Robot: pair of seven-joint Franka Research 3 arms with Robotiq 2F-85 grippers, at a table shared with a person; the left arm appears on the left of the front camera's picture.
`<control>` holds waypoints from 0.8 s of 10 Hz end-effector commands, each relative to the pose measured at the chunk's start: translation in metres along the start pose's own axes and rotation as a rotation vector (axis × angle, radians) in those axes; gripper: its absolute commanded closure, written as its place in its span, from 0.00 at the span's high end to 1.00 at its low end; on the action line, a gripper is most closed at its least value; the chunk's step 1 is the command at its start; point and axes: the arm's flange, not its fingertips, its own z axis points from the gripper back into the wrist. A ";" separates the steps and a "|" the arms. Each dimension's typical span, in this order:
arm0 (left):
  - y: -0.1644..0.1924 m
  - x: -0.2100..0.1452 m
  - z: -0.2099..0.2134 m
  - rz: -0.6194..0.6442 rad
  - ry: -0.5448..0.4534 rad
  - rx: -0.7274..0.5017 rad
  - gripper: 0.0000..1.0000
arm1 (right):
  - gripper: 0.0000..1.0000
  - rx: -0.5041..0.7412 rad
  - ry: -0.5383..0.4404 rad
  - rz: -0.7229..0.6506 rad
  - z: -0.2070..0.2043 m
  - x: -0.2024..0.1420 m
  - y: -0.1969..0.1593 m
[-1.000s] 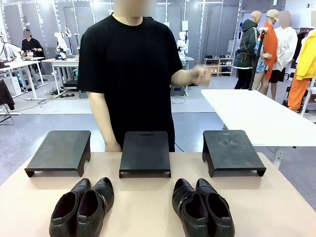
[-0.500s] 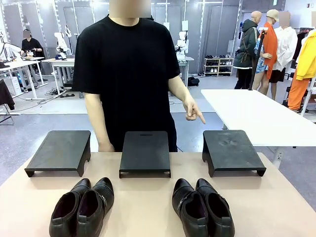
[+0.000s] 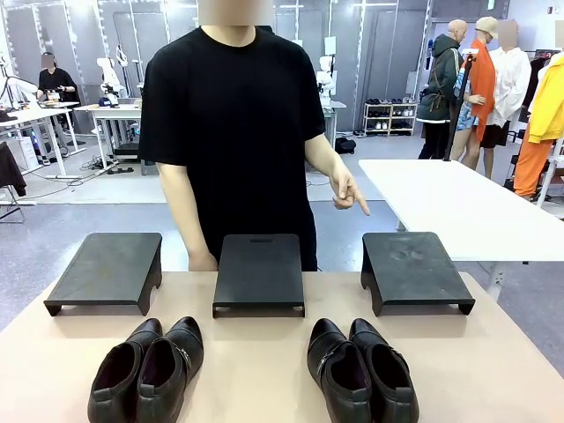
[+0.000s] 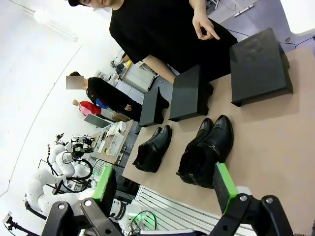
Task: Place the shoes on the stand as instructed by the person.
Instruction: Pick up one pair of Shoes and place it on the Shoes Stand indicated by the person.
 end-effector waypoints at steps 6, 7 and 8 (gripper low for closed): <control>0.001 0.001 0.002 -0.026 -0.004 -0.018 1.00 | 1.00 -0.190 0.441 0.158 -0.107 0.036 0.084; 0.001 0.001 0.002 -0.026 -0.004 -0.018 1.00 | 1.00 -0.212 0.536 0.185 -0.142 0.038 0.096; 0.001 0.001 0.002 -0.026 -0.004 -0.018 1.00 | 1.00 -0.232 0.618 0.200 -0.175 0.034 0.102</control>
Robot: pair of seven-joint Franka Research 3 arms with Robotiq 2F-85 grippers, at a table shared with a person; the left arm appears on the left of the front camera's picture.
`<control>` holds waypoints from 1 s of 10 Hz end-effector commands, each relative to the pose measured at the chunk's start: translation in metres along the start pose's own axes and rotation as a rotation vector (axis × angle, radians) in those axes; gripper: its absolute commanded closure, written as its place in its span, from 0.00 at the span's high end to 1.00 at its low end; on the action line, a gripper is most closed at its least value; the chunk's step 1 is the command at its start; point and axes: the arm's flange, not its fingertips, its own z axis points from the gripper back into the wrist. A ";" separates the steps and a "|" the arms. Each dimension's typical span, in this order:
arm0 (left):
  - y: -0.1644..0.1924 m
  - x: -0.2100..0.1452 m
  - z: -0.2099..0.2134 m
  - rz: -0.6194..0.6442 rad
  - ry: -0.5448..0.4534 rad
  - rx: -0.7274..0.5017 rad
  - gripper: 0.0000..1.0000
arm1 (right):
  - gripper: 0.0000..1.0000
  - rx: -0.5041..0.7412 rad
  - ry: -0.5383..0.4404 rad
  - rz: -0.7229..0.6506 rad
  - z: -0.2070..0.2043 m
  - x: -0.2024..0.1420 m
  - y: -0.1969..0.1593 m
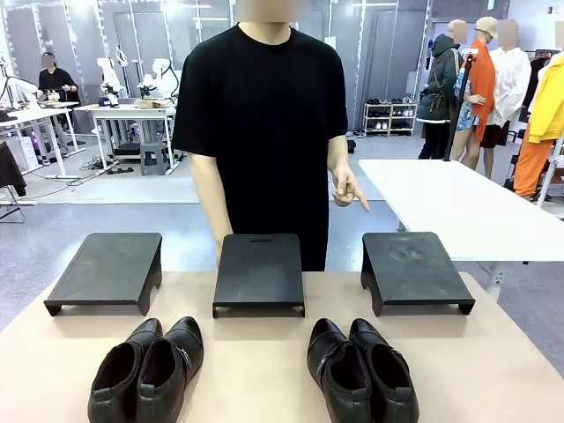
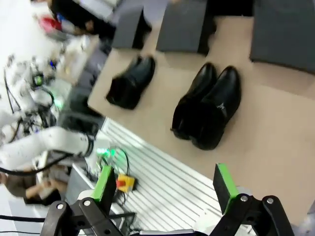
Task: Place the shoes on the stand as instructed by the person.
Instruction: Pick up one pair of Shoes and place it on the Shoes Stand indicated by the person.
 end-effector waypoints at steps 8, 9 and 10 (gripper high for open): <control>0.001 0.001 0.003 -0.027 -0.007 -0.018 1.00 | 1.00 -0.336 0.367 -0.025 -0.226 0.043 0.025; 0.001 0.001 0.003 -0.027 -0.007 -0.018 1.00 | 1.00 -0.341 0.385 -0.062 -0.246 0.043 0.021; 0.001 0.001 0.003 -0.027 -0.007 -0.018 1.00 | 1.00 -0.390 0.377 -0.072 -0.264 0.043 0.018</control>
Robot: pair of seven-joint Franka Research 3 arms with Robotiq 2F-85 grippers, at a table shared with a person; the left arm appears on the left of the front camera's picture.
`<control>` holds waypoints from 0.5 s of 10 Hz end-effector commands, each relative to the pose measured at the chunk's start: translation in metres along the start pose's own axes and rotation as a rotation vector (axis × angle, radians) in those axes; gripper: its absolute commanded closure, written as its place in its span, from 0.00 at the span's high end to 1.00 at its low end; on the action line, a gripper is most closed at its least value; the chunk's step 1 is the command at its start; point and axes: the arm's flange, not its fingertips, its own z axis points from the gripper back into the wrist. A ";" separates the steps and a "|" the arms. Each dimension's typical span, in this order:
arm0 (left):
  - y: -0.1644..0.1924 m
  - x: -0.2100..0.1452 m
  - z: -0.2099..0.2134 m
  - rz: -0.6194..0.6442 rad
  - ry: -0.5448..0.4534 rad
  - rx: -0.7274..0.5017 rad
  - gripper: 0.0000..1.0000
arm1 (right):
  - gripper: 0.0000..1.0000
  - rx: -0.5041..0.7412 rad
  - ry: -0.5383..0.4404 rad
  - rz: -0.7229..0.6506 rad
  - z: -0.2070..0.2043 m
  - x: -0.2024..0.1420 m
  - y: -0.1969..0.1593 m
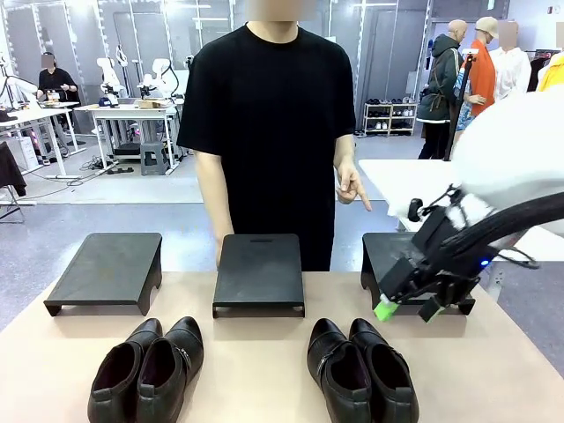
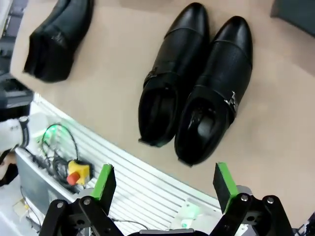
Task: Place the shoes on the stand as instructed by the person.
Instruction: Pick up one pair of Shoes and place it on the Shoes Stand indicated by the person.
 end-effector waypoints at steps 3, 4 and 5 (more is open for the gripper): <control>0.001 0.001 0.003 -0.027 -0.006 -0.019 1.00 | 1.00 -0.086 0.024 -0.083 -0.053 0.020 0.014; 0.001 0.001 0.003 -0.027 -0.006 -0.019 1.00 | 0.93 -0.086 0.041 -0.088 -0.065 0.020 0.017; 0.001 0.001 0.003 -0.027 -0.006 -0.019 1.00 | 0.93 -0.105 0.039 -0.096 -0.075 0.019 0.018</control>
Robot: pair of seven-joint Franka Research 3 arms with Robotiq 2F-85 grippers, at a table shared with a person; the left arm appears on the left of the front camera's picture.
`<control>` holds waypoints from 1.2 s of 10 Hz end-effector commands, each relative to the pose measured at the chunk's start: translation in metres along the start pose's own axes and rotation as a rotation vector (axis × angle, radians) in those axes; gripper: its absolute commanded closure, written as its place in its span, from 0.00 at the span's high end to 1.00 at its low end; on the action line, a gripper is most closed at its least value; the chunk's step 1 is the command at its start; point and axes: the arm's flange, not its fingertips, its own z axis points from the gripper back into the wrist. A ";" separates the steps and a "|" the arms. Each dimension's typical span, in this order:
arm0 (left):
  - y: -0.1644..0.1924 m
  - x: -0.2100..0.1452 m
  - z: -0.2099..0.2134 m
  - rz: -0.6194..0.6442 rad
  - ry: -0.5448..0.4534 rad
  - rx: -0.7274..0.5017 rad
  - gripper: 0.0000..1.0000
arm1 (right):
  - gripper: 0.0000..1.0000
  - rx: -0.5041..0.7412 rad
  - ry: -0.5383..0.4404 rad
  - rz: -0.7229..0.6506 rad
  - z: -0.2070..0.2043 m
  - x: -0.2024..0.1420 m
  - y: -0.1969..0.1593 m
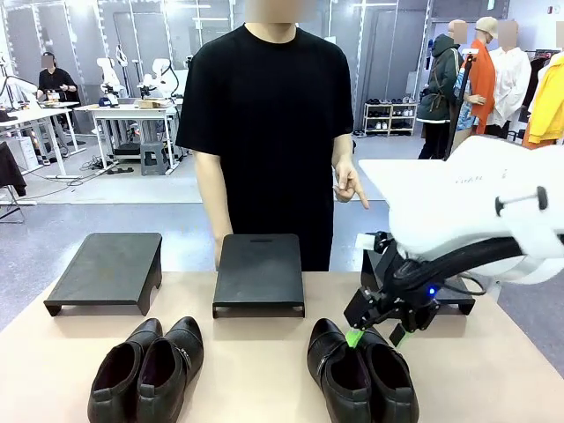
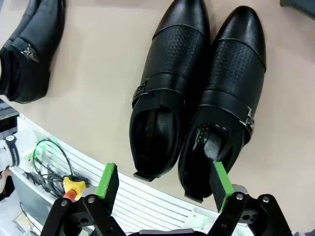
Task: Place the shoes on the stand as instructed by the person.
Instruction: Pick up one pair of Shoes and place it on the Shoes Stand indicated by the person.
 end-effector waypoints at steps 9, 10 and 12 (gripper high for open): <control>0.001 0.001 0.003 -0.027 -0.006 -0.019 1.00 | 0.93 -0.192 0.041 -0.118 -0.091 -0.005 0.005; 0.001 0.001 0.003 -0.027 -0.006 -0.019 1.00 | 0.93 -0.211 0.061 -0.122 -0.099 -0.008 0.004; 0.001 0.001 0.003 -0.027 -0.006 -0.019 1.00 | 0.76 -0.239 0.106 -0.101 -0.113 -0.013 0.002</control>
